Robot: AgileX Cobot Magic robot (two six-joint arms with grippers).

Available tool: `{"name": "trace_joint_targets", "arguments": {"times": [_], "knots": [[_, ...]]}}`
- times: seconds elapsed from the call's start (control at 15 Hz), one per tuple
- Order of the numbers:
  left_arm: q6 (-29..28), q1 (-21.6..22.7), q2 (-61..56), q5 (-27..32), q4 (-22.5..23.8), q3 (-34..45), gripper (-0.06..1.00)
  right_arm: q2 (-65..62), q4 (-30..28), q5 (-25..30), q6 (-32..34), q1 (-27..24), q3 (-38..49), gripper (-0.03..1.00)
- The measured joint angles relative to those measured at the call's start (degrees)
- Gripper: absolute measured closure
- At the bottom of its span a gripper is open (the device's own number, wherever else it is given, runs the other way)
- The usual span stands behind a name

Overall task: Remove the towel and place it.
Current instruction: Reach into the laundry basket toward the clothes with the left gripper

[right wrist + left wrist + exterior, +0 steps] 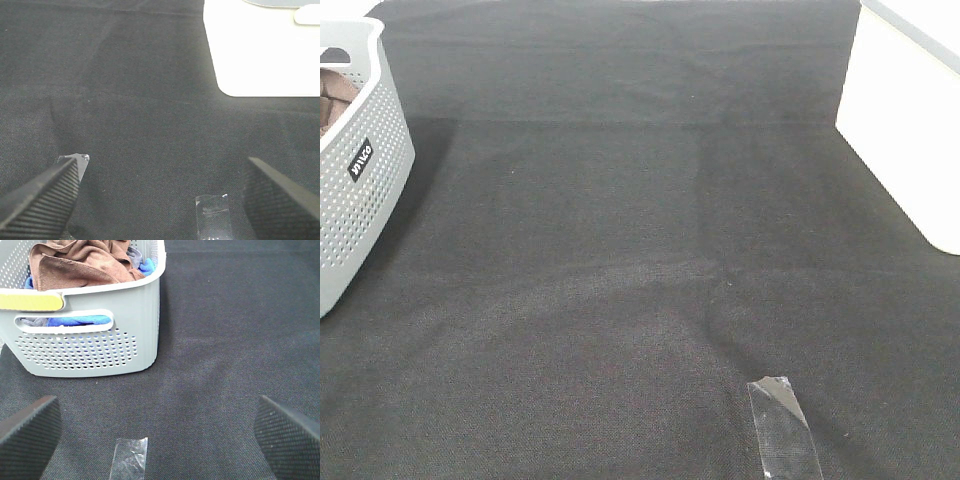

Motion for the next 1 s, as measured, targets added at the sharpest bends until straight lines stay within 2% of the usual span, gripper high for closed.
{"name": "trace_joint_targets", "arguments": {"times": [0.2,0.33,0.47,0.67,0.87,1.0], "knots": [[0.63,0.0,0.29,0.0,0.0,0.0,-0.05,0.0,0.0,0.0,0.0,0.0,0.0,0.14],[4.93,0.0,5.9,0.0,0.0,-3.09,-0.05,0.0,0.0,0.0,0.0,0.0,0.0,0.14],[13.81,0.0,15.93,-0.92,0.8,-9.91,-0.05,0.0,0.0,0.0,0.0,0.0,0.0,0.14],[29.34,0.0,36.15,-1.38,4.41,-22.92,-0.05,0.0,0.0,0.0,0.0,0.0,0.0,0.14],[44.63,0.0,54.37,3.95,8.25,-37.3,-0.05,0.0,0.0,0.0,0.0,0.0,0.0,0.14],[48.24,0.0,65.37,8.02,11.4,-45.21,-0.04,0.0,0.0,0.0,0.0,0.0,0.0,0.14]]}}
